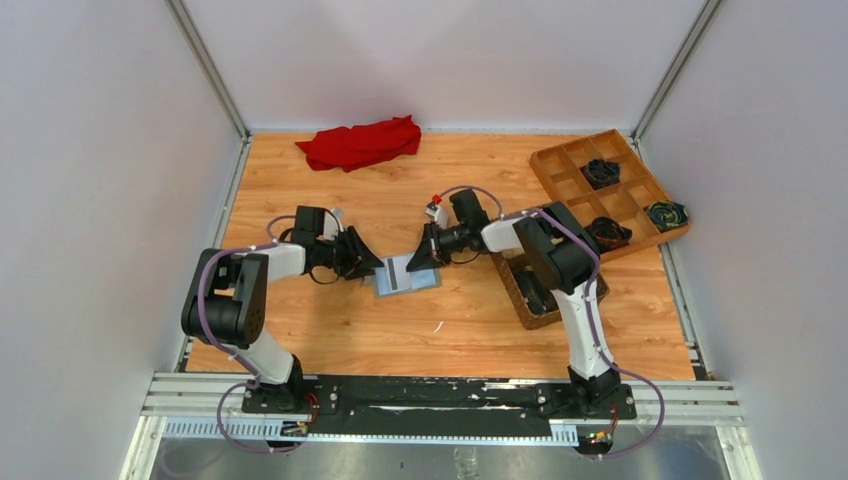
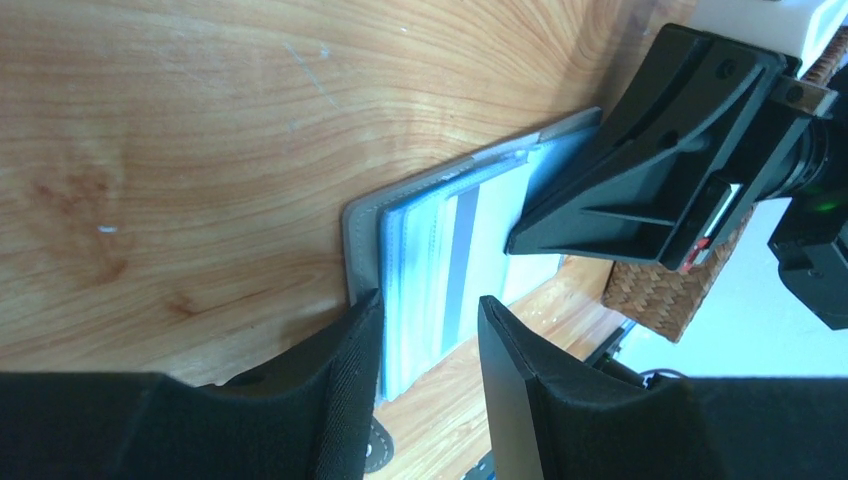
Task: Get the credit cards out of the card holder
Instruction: Remove the credit card from the card holder.
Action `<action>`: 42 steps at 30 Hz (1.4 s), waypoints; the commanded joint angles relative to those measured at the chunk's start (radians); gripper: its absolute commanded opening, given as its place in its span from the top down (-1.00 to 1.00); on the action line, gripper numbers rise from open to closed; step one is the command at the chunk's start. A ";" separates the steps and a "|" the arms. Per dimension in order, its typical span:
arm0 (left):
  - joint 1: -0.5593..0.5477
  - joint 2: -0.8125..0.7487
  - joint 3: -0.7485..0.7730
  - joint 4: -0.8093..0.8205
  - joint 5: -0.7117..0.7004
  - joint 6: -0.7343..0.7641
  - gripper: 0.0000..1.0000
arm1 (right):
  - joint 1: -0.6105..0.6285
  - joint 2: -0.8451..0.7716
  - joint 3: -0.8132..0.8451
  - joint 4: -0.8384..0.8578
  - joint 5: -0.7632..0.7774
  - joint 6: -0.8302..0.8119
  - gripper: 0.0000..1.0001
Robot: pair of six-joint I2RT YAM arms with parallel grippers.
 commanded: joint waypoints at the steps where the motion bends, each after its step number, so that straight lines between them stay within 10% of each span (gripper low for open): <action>1: -0.036 -0.043 0.017 -0.026 0.011 -0.008 0.10 | -0.019 -0.015 0.012 -0.086 0.037 -0.055 1.00; 15: -0.081 0.015 0.041 0.027 0.027 -0.030 0.11 | 0.014 -0.016 0.049 -0.133 0.053 -0.084 1.00; 24: -0.081 -0.167 0.011 -0.129 -0.312 -0.005 0.11 | 0.031 -0.023 0.044 -0.165 0.078 -0.106 1.00; 32: -0.097 -0.111 0.004 0.069 -0.064 -0.046 0.11 | 0.032 -0.006 0.016 -0.072 0.058 -0.037 1.00; 42: -0.119 0.014 0.028 0.073 -0.078 -0.053 0.08 | 0.032 0.002 0.006 -0.053 0.059 -0.021 1.00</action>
